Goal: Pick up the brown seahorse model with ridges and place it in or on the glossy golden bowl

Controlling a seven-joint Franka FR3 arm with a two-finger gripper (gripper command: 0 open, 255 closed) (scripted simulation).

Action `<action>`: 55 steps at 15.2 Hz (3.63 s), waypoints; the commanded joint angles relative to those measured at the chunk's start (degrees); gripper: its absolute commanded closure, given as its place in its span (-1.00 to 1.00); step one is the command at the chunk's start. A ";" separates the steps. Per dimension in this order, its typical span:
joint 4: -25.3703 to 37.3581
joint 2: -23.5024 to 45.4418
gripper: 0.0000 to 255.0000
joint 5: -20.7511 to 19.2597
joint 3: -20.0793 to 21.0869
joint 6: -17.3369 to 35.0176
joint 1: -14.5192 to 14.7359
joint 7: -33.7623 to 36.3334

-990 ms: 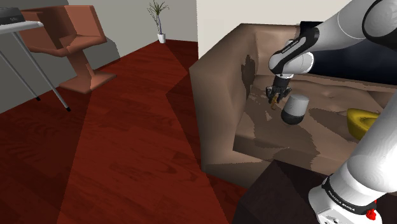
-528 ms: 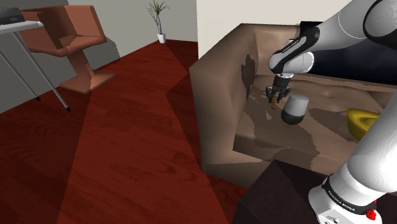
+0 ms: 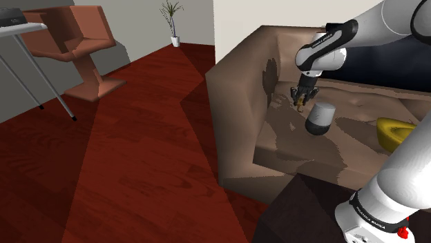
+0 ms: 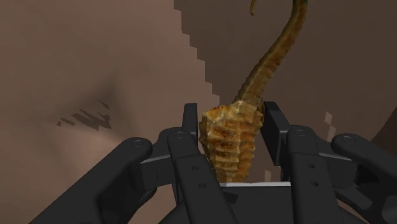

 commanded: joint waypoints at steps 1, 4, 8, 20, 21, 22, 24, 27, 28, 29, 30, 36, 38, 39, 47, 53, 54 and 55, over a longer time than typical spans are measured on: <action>0.38 -1.13 1.00 -0.73 -0.03 -1.41 0.10 0.63; 1.33 -2.56 1.00 -1.60 -0.06 -3.63 0.15 1.32; 2.77 -4.29 1.00 -2.59 -0.02 -6.62 0.20 2.14; 8.27 -8.22 1.00 -4.57 0.31 -15.66 0.29 3.90; 8.81 -8.46 1.00 -4.68 0.35 -16.42 0.30 4.01; 9.36 -8.68 1.00 -4.78 0.38 -17.18 0.31 4.11; 10.50 -9.10 1.00 -4.96 0.45 -18.70 0.32 4.30; 9.49 -11.22 1.00 -5.90 0.21 -19.65 -0.09 4.10; 7.72 -13.07 1.00 -6.75 -0.08 -19.60 -0.56 3.77; 6.03 -14.91 1.00 -7.61 -0.37 -19.61 -1.07 3.42; 4.41 -16.72 1.00 -8.48 -0.67 -19.68 -1.62 3.06; -3.89 -27.19 1.00 -13.71 -2.57 -21.14 -5.74 0.26; -6.13 -30.48 1.00 -15.46 -3.30 -21.99 -7.38 -0.95; -7.15 -32.08 1.00 -16.33 -3.68 -22.47 -8.25 -1.62; -12.83 -43.50 1.00 -23.28 -7.56 -27.34 -15.75 -8.45; -14.20 -49.86 1.00 -28.51 -11.54 -31.39 -21.47 -15.21; -14.18 -50.70 1.00 -29.38 -12.30 -32.04 -22.37 -16.44; -14.10 -51.47 1.00 -30.25 -13.08 -32.67 -23.25 -17.71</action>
